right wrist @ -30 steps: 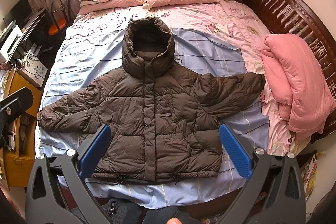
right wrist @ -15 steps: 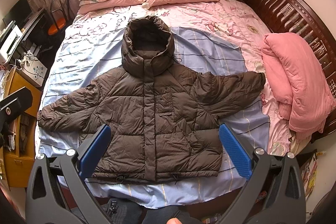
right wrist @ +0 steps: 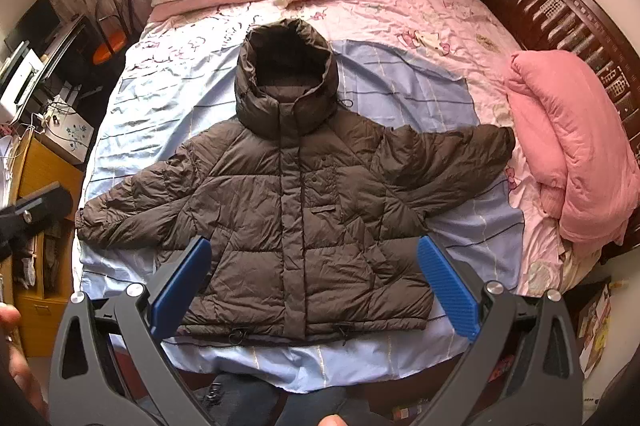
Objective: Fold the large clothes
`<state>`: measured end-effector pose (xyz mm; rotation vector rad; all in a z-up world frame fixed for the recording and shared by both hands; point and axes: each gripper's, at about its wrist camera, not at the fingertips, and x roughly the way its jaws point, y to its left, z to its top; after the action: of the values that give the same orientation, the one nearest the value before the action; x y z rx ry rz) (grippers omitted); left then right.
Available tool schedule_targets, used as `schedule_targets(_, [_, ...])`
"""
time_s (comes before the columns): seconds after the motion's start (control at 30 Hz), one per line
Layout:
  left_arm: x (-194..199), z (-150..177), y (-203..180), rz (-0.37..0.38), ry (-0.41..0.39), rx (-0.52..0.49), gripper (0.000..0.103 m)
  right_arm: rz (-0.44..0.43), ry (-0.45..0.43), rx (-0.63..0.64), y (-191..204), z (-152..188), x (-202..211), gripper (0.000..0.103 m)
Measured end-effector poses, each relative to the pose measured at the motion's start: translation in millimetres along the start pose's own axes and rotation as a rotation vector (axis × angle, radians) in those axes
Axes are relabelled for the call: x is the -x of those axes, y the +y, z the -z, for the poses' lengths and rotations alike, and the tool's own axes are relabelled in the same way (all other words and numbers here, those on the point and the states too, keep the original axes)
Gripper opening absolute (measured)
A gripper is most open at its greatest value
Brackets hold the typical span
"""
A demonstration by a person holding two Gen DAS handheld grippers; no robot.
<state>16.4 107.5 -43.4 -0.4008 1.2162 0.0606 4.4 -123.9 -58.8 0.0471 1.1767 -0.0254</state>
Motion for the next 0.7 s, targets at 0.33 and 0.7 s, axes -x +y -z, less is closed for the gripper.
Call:
schedule_targets(0.33, [-85,4,250,0.176,-0.046,0.635,0.101,-0.106,0.274,0.026,59,23,-102,0.102])
schedule_targets(0.7, [-230,6,446,0.214,-0.002,1.021,0.101,-0.11,0.498,0.001,143,66,-192,0.102])
